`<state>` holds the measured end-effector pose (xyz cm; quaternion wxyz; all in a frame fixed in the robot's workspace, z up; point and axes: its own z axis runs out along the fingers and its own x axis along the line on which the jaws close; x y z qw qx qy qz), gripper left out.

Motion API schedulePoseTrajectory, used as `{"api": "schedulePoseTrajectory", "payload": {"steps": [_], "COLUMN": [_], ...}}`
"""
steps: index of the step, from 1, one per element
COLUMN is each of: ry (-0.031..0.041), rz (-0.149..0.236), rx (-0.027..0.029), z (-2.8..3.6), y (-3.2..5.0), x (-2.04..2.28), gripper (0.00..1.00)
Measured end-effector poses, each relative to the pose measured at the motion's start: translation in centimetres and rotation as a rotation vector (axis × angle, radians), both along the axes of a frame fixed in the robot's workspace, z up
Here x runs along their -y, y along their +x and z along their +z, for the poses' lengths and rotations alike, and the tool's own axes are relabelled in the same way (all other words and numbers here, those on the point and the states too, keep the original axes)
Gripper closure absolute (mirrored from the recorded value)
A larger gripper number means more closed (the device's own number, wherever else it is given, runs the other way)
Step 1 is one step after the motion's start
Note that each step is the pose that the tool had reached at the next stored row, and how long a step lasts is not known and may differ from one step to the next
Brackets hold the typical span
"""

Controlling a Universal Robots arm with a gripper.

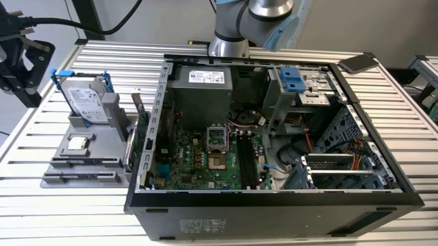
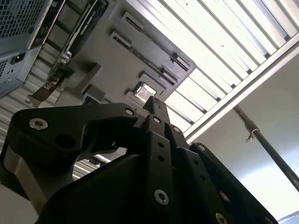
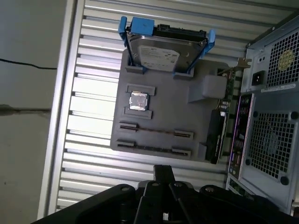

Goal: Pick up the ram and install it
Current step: 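Pick up the ram and move it above insertion slot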

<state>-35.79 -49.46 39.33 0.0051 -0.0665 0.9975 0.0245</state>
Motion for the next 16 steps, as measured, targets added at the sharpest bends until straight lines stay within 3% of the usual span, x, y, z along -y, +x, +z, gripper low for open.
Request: {"api": "schedulePoseTrajectory", "payload": {"steps": [16], "ry": [-0.0026], "rz": [0.098], "rx": [0.0000], "z": [0.31], "y": [-0.01], "x": [-0.02], "gripper": [1.00]}}
